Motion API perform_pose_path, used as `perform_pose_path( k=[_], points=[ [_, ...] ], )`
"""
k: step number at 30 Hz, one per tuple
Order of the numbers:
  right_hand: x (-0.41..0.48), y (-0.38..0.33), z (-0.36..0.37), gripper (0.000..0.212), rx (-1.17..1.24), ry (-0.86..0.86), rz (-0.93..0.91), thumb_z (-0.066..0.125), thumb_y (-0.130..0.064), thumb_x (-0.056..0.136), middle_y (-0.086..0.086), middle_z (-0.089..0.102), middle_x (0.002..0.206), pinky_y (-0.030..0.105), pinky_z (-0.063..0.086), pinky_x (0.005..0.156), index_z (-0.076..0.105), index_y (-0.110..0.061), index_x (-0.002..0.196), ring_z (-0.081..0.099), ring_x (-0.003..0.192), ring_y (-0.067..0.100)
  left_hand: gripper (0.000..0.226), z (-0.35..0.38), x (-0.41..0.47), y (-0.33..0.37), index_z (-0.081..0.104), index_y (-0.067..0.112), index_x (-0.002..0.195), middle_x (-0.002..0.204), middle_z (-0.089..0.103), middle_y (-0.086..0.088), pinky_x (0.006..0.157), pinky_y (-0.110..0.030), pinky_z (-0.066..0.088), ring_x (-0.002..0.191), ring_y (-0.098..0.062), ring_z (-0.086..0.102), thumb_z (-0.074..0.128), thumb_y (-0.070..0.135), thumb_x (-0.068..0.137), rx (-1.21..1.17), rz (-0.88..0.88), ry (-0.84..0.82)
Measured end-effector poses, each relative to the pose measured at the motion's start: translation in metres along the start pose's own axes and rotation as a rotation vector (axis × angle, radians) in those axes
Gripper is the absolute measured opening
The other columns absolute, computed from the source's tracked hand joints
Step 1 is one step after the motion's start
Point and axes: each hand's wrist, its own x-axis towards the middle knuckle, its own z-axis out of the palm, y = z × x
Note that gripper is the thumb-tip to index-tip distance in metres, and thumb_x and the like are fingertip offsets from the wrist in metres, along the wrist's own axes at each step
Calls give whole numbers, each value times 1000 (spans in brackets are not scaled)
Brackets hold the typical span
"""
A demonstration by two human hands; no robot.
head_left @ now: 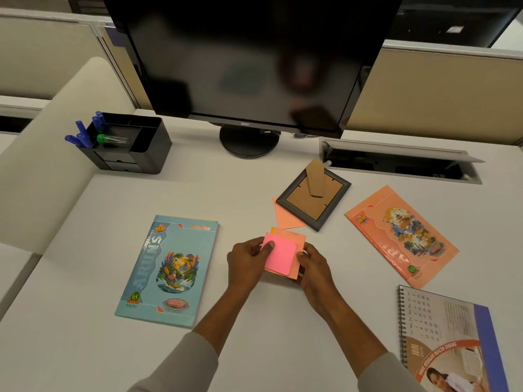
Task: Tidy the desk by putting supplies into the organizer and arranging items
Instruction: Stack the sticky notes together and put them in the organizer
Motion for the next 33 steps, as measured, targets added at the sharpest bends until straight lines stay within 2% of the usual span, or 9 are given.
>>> perform_pose_path(
  k=[5, 10, 13, 15, 18, 20, 23, 27, 33],
  points=[
    [0, -1, 2, 26, -76, -19, -48, 38, -24, 107, -9, 69, 105, 30, 60, 75, 61, -35, 105, 66, 97, 15, 39, 11, -4, -3, 72, 15, 122, 108, 76, -6, 77, -29, 59, 94, -21, 71, 67, 42, 93, 54, 19, 42],
    [4, -2, -5, 24, -149, -54, -72, 36, -38, 105, 1, 66, 110, 38, 55, 88, 59, -34, 105, 64, 101, 19, 32, 16, -5, -2, 75, 13, 116, 103, 77, -5, 68, -15, 49, 81, -12, 65, 59, 35, 99, 94, 50, 53],
    [9, -1, -11, 18, -260, -90, -129, 46, -24, 105, -5, 65, 116, 31, 56, 86, 56, -35, 115, 62, 107, 16, 29, 17, -3, -4, 74, 12, 118, 108, 76, -5, 78, -20, 51, 88, -14, 66, 56, 28, 101, 97, 68, 8],
    [13, 0, -14, 30, -387, -55, -223, 50, -9, 101, -8, 63, 115, 22, 53, 80, 52, -31, 122, 61, 109, 16, 27, 19, -1, -5, 72, 12, 121, 112, 74, -4, 81, -20, 50, 91, -13, 65, 57, 23, 101, 91, 95, -14],
    [16, -1, -14, 31, -477, 59, -378, 55, -4, 98, -4, 63, 112, 15, 52, 74, 54, -24, 121, 62, 105, 15, 25, 19, 1, -3, 70, 15, 121, 111, 73, -1, 79, -12, 49, 97, -14, 66, 60, 19, 99, 60, 152, -8],
    [17, -4, -12, 33, -474, 108, -449, 57, 0, 96, -9, 63, 107, 11, 53, 79, 57, -23, 119, 62, 100, 5, 23, 19, 1, -1, 69, 16, 120, 106, 73, 3, 79, -7, 49, 97, -11, 67, 60, 16, 99, 30, 197, -3],
    [19, -1, -13, 33, -481, 132, -533, 58, 1, 95, -19, 63, 104, 10, 50, 87, 59, -26, 114, 61, 100, -4, 23, 21, 1, -2, 67, 18, 119, 105, 72, 6, 84, -5, 48, 99, -8, 66, 56, 11, 100, 3, 233, -11],
    [23, 13, -13, 29, -538, 143, -514, 56, -3, 97, -4, 64, 107, 19, 52, 86, 55, -26, 115, 61, 102, 11, 27, 29, -2, -13, 61, 18, 125, 112, 68, 3, 83, -5, 48, 104, -12, 63, 51, 9, 102, 23, 199, -52],
    [21, 18, -11, 28, -554, 171, -500, 53, -8, 100, -12, 62, 102, 9, 46, 80, 52, -31, 115, 60, 94, 6, 26, 36, -4, -15, 63, 13, 124, 111, 70, 1, 84, -10, 50, 99, -12, 64, 49, 9, 103, 39, 179, -29]
  ],
)
